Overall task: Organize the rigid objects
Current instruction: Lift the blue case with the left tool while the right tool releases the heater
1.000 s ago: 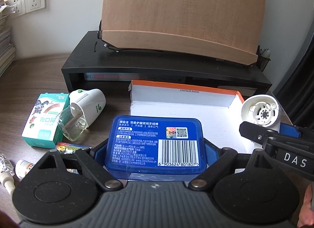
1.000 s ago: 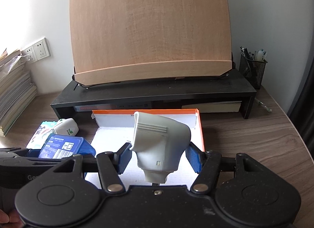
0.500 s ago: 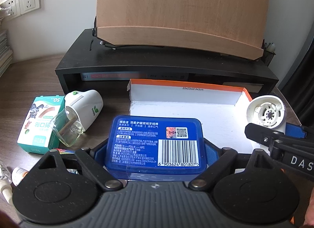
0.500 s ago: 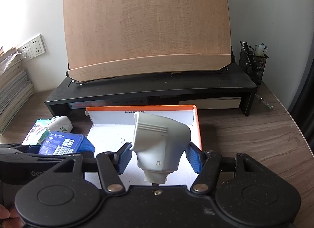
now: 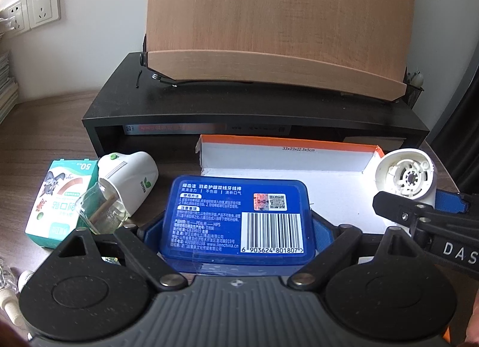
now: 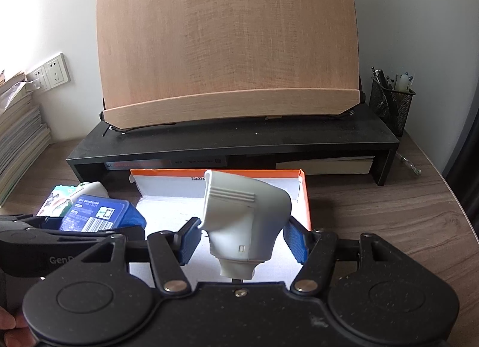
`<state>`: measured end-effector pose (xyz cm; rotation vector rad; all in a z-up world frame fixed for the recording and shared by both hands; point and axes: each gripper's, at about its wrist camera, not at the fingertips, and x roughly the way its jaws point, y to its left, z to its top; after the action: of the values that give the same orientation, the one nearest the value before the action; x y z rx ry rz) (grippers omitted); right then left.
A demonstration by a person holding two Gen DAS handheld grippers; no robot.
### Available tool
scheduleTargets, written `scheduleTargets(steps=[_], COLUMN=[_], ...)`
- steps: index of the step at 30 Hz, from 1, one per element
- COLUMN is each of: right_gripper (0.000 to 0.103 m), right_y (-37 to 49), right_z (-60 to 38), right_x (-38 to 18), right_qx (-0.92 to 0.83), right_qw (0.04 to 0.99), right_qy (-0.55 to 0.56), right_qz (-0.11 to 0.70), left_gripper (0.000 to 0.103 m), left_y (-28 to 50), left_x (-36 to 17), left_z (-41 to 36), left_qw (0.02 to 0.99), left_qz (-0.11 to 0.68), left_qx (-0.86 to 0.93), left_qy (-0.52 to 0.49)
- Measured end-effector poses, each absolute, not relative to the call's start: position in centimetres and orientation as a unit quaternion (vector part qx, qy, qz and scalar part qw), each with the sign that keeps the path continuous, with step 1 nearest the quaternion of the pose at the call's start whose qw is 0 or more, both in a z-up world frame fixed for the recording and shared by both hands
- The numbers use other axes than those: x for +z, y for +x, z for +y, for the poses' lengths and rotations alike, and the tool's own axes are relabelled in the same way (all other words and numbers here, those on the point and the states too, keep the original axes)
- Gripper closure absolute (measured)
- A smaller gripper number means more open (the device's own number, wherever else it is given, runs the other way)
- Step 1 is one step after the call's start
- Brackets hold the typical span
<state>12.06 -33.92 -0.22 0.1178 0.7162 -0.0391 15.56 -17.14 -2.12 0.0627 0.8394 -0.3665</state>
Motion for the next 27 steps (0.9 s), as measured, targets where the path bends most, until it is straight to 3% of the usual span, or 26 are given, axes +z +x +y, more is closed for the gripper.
scheduleTargets(steps=[27], right_gripper=[0.029], right_y=[15.6], right_z=[-34.5], right_x=[-1.4], right_qx=[-0.015], right_qw=[0.928], right_qy=[0.052], right_qz=[0.370], left_gripper=[0.009], left_y=[16.3], left_x=[-3.9], left_z=[-18.3], left_qw=[0.887], left_qz=[0.415], left_qx=[-0.199], left_qy=[0.045])
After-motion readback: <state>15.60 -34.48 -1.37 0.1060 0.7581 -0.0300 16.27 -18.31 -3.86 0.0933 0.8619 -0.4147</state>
